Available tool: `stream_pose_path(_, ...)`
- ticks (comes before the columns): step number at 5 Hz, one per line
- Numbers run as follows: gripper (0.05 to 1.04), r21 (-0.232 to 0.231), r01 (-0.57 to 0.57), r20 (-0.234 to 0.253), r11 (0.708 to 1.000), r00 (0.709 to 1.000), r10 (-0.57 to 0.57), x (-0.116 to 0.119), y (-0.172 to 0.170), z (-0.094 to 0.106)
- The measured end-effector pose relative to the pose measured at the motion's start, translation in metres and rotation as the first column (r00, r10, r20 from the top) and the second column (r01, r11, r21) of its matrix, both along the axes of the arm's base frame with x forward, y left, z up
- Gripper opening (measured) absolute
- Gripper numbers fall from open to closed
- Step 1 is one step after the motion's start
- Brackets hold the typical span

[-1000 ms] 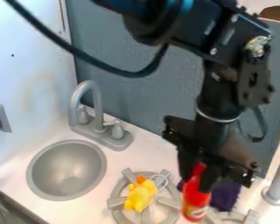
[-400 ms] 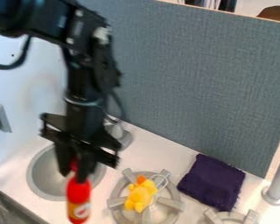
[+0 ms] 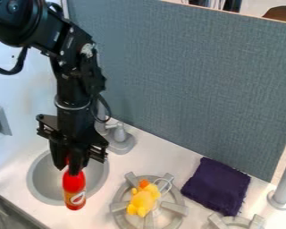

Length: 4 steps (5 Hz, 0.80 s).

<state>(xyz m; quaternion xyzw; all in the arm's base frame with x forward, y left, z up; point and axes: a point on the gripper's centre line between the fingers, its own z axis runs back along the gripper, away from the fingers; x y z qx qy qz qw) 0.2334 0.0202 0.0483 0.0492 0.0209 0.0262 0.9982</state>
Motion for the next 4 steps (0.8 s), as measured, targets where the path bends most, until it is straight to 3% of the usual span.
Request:
stream_pose_path(1,0.332,-0.07,-0.028,-0.056,0.997,0.998,0.024,0.009,0.01,-0.02)
stream_pose_path(2,0.333,-0.109,-0.025,-0.107,0.994,0.994,0.014,0.017,0.011,-0.039)
stream_pose_path(4,0.332,-0.102,0.001,-0.151,0.995,0.988,-0.016,0.02,0.014,-0.057)
